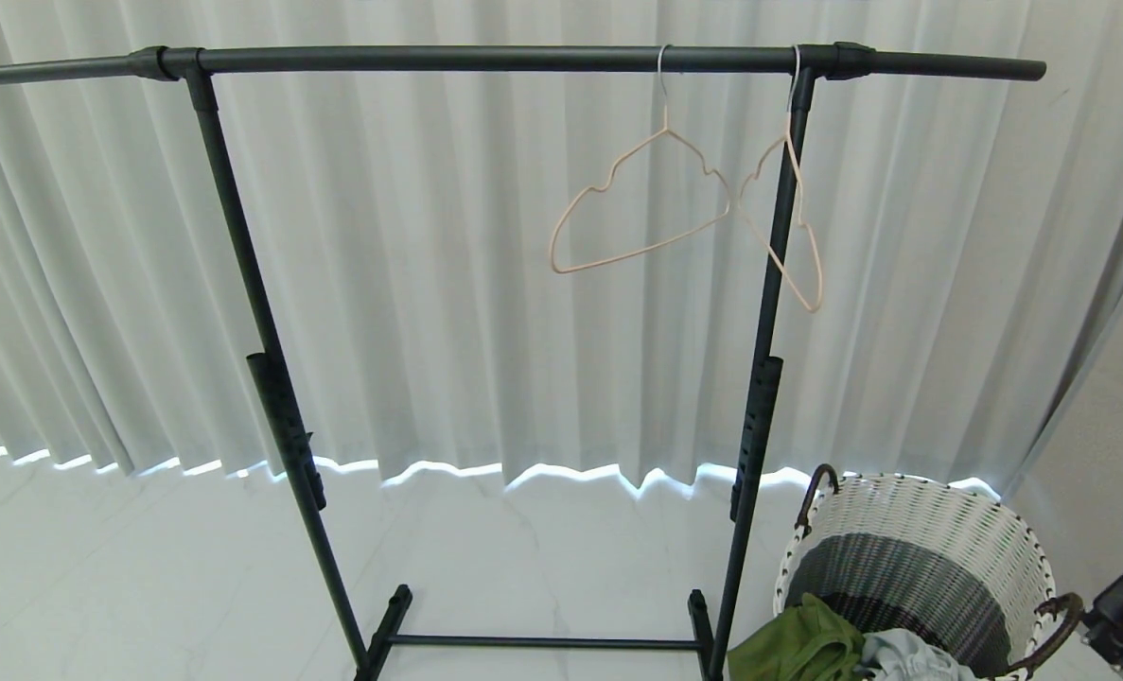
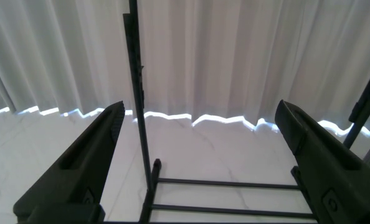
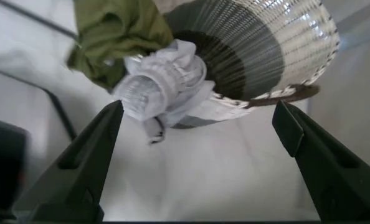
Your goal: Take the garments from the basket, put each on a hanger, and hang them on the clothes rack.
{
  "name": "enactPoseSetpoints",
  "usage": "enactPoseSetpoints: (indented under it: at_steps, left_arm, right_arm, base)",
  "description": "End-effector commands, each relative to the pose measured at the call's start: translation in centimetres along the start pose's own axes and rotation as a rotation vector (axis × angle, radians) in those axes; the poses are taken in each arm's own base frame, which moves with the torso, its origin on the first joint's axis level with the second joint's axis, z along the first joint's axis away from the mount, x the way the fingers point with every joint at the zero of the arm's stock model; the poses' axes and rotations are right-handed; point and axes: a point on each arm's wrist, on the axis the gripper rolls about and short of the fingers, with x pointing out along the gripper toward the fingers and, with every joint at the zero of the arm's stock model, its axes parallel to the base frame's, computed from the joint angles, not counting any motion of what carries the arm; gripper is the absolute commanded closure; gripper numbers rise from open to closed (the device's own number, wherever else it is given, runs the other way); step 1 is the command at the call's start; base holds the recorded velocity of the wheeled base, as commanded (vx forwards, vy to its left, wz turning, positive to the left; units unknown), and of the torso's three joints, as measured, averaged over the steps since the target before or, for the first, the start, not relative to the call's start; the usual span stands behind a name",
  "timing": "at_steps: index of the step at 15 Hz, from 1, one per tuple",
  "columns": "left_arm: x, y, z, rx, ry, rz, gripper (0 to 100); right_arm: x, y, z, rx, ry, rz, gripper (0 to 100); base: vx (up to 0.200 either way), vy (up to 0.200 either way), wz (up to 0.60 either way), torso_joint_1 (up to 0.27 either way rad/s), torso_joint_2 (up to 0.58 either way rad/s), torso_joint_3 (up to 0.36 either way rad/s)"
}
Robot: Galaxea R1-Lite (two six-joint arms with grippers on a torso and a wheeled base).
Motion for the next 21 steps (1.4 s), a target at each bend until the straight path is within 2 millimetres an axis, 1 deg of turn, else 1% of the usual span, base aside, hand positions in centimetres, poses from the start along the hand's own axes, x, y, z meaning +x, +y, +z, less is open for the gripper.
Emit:
enactPoseSetpoints:
  at_steps: [1, 2, 4, 7, 10, 12, 16, 19, 20, 21]
  left_arm:
    - [0.0, 0.0, 0.0, 0.000, 0.000, 0.002, 0]
    - [0.0, 0.0, 0.0, 0.000, 0.000, 0.000, 0]
    - [0.0, 0.0, 0.0, 0.000, -0.001, 0.002, 0]
    - [0.0, 0.0, 0.0, -0.002, 0.000, 0.002, 0]
    - [0.0, 0.0, 0.0, -0.002, -0.001, 0.000, 0]
    - [0.0, 0.0, 0.0, -0.002, 0.000, 0.000, 0]
    - [0.0, 0.0, 0.0, -0.002, 0.000, 0.002, 0]
    - [0.0, 0.0, 0.0, 0.000, -0.001, 0.000, 0]
    - [0.0, 0.0, 0.0, 0.000, 0.000, 0.000, 0]
    - [0.0, 0.0, 0.0, 0.000, 0.000, 0.000, 0]
  right_arm:
    - [2.5, 0.1, -0.3, -0.117, 0.130, 0.074, 0]
    - [3.0, 0.1, -0.2, -0.138, 0.144, 0.092, 0]
    - [4.8, 0.7, 0.0, -0.179, 0.181, 0.149, 0]
    - [7.3, 1.2, -0.6, -0.194, 0.242, 0.199, 0]
    - [9.7, 1.2, -1.1, -0.202, 0.303, 0.163, 0]
    - [11.0, 1.0, -0.9, -0.201, 0.321, 0.152, 0]
    - [13.3, 0.2, -0.3, -0.183, 0.301, 0.111, 0]
    - [13.5, -0.1, -0.3, -0.177, 0.294, 0.063, 0]
    - [13.5, -0.3, -0.4, -0.171, 0.298, 0.059, 100]
    - [13.5, -0.4, -0.4, -0.166, 0.299, 0.055, 100]
  base:
    - [0.000, 0.000, 0.00, 0.000, 0.00, 0.000]
    - [0.000, 0.000, 0.00, 0.000, 0.00, 0.000]
    - [0.000, 0.000, 0.00, 0.000, 0.00, 0.000]
    - [0.000, 0.000, 0.00, 0.000, 0.00, 0.000]
    - [0.000, 0.000, 0.00, 0.000, 0.00, 0.000]
    - [0.000, 0.000, 0.00, 0.000, 0.00, 0.000]
    - [0.000, 0.000, 0.00, 0.000, 0.00, 0.000]
    - [0.000, 0.000, 0.00, 0.000, 0.00, 0.000]
    - [0.000, 0.000, 0.00, 0.000, 0.00, 0.000]
    - [0.000, 0.000, 0.00, 0.000, 0.00, 0.000]
